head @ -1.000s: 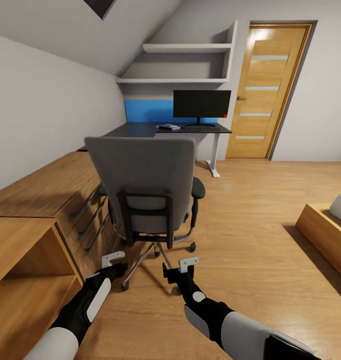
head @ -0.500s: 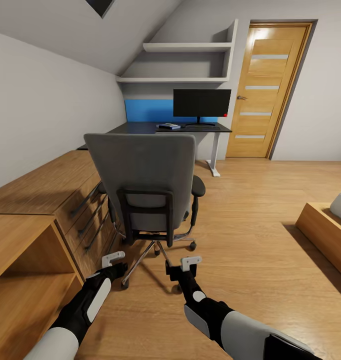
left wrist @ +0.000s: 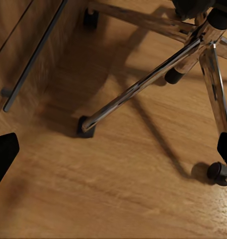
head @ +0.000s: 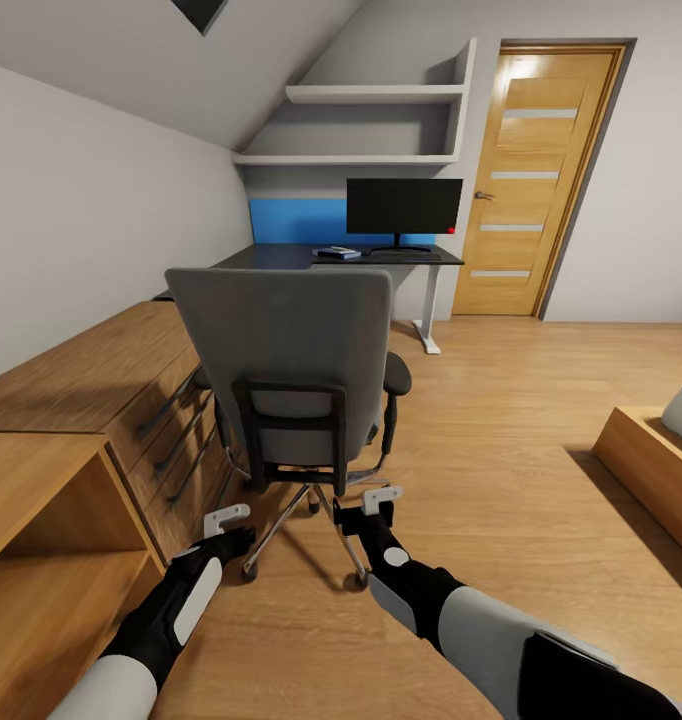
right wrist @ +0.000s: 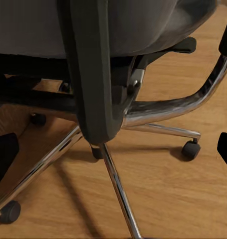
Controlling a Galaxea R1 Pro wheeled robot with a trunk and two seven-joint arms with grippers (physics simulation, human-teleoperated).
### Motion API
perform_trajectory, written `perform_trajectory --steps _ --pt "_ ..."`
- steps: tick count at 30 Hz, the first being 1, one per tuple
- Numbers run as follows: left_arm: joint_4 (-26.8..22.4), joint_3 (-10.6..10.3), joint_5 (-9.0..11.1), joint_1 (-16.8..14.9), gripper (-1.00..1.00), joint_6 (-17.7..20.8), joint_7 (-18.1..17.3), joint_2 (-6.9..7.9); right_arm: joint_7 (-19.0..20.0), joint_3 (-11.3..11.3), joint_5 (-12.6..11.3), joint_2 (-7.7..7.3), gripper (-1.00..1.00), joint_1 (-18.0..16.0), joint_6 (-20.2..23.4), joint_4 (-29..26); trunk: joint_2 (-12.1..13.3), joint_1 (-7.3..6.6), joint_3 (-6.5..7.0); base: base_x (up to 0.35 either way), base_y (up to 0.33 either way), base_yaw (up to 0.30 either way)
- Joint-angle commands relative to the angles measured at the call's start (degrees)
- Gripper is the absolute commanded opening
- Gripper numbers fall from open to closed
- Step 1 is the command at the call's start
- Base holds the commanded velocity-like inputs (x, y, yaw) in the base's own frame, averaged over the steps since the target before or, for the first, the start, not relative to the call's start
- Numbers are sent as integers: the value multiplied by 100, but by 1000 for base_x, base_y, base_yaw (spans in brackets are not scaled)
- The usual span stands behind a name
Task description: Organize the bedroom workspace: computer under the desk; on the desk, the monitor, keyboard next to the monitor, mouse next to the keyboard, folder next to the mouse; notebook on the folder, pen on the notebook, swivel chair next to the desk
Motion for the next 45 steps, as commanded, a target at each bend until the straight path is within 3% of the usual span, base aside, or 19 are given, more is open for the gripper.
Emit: perform_trajectory --steps 1,21,33,45 --pt "-5 -20 61 -2 100 17 53 4 -31 53 -40 0 100 -8 -20 -1 -2 1 -6 205 0 0" --pt "253 -36 45 -5 100 -26 44 -12 26 151 -22 0 100 -13 -24 -33 -2 1 -6 122 0 0" --pt "259 -37 53 -3 100 -700 55 -26 33 181 8 0 100 -2 -24 -42 -2 1 -6 6 0 0" --pt "251 -46 62 -2 100 -1094 76 -52 40 183 41 0 100 8 -24 -43 -2 1 -6 0 0 0"
